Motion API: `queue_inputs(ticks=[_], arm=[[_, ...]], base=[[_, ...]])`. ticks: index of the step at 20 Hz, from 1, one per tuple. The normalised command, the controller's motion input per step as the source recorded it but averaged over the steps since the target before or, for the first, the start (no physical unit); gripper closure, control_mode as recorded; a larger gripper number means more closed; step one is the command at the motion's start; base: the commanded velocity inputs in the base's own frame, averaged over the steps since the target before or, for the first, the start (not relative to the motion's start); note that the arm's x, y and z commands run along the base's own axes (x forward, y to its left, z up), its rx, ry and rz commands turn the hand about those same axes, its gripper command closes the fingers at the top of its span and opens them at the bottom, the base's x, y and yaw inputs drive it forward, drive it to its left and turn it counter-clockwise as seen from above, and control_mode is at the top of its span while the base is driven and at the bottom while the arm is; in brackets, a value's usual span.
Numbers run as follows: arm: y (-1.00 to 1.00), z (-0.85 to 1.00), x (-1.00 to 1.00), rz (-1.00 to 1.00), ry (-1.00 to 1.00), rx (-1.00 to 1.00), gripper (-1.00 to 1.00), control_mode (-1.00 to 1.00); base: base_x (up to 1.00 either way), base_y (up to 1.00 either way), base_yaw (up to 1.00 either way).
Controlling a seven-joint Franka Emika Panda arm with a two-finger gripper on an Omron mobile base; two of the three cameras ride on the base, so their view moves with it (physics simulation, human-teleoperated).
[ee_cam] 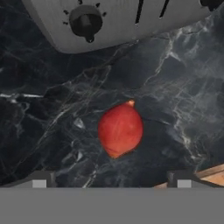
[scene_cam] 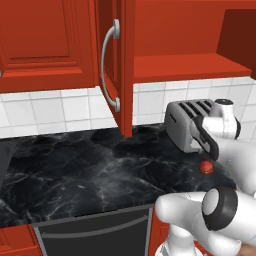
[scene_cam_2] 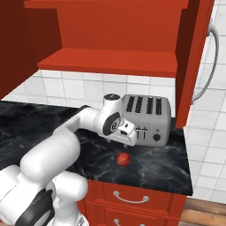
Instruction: Pick the onion from the counter and place it in the cabinet. Then close the cabinet.
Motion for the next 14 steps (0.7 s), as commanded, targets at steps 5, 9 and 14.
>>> queue_inputs(ticks=[5,9,14], arm=[[-0.05,-0.42,0.00,0.00,0.00,0.00,-1.00,-1.00],[0.00,-0.35,0.00,0.00,0.00,0.00,-1.00,-1.00],[0.00,-0.34,0.00,0.00,0.00,0.00,-1.00,-1.00]], base=[[0.00,0.00,0.00],[0.00,0.00,0.00],[0.00,0.00,0.00]])
